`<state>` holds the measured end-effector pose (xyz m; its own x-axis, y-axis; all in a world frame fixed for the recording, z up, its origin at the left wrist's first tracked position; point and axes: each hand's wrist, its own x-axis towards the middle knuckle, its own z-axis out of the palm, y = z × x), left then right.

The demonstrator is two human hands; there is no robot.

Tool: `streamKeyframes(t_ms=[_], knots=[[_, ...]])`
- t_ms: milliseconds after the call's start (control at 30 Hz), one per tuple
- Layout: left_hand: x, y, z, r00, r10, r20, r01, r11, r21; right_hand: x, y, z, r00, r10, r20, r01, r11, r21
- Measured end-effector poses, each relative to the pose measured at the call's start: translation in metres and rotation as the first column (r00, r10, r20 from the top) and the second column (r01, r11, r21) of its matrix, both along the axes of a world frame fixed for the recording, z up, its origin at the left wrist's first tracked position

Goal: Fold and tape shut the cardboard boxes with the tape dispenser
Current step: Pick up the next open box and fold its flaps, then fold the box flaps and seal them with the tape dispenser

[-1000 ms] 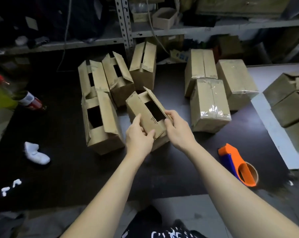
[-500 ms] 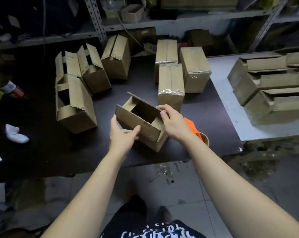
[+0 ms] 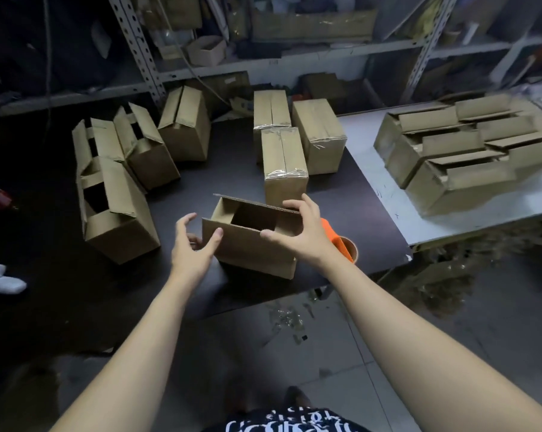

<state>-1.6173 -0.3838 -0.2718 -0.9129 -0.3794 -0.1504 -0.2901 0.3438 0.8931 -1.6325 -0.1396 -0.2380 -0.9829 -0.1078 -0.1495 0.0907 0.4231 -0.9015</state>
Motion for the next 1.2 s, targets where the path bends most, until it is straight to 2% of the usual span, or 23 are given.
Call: streamKeyframes(t_ms=[167, 333, 433, 533, 600, 700, 767, 867, 933, 1100, 1200], knots=[[0.0, -0.017, -0.007, 0.997, -0.075, 0.014, 0.075, 0.993, -0.087, 0.003, -0.006, -0.008, 0.996, 0.083, -0.012, -0.081, 0.993, 0.091], [0.002, -0.021, -0.001, 0.995, -0.101, -0.026, 0.099, 0.993, -0.061, 0.004, -0.013, -0.011, 0.996, -0.076, 0.041, 0.07, 0.989, 0.134], [0.004, -0.021, 0.003, 0.996, -0.08, -0.041, 0.073, 0.988, -0.134, 0.007, -0.019, -0.017, 0.991, -0.131, 0.024, 0.127, 0.983, 0.135], [-0.004, -0.022, 0.003, 0.969, -0.249, -0.011, 0.242, 0.952, -0.19, 0.01, -0.027, -0.026, 0.986, -0.164, -0.031, 0.167, 0.969, 0.18], [-0.016, -0.026, 0.0, 0.929, -0.365, 0.062, 0.369, 0.897, -0.244, 0.013, -0.031, -0.036, 0.983, -0.175, -0.056, 0.183, 0.957, 0.226], [-0.028, -0.034, -0.006, 0.89, -0.43, 0.15, 0.455, 0.841, -0.294, 0.023, -0.037, -0.042, 0.981, -0.184, -0.058, 0.193, 0.95, 0.244], [-0.033, -0.038, -0.01, 0.876, -0.453, 0.168, 0.483, 0.837, -0.257, 0.03, -0.041, -0.042, 0.958, -0.255, -0.132, 0.279, 0.933, 0.225], [-0.04, -0.037, -0.012, 0.881, -0.446, 0.159, 0.472, 0.854, -0.22, 0.037, -0.039, -0.043, 0.864, -0.46, -0.207, 0.498, 0.843, 0.206], [-0.041, -0.03, -0.011, 0.91, -0.39, 0.139, 0.411, 0.892, -0.186, 0.037, -0.031, -0.046, 0.812, -0.551, -0.191, 0.583, 0.756, 0.297], [-0.025, -0.013, -0.009, 0.962, -0.266, 0.069, 0.274, 0.942, -0.192, 0.028, -0.012, -0.066, 0.779, -0.604, -0.166, 0.607, 0.662, 0.44], [-0.023, -0.009, -0.011, 0.975, -0.216, 0.048, 0.221, 0.957, -0.187, 0.015, -0.004, -0.076, 0.811, -0.583, -0.052, 0.504, 0.649, 0.57]])
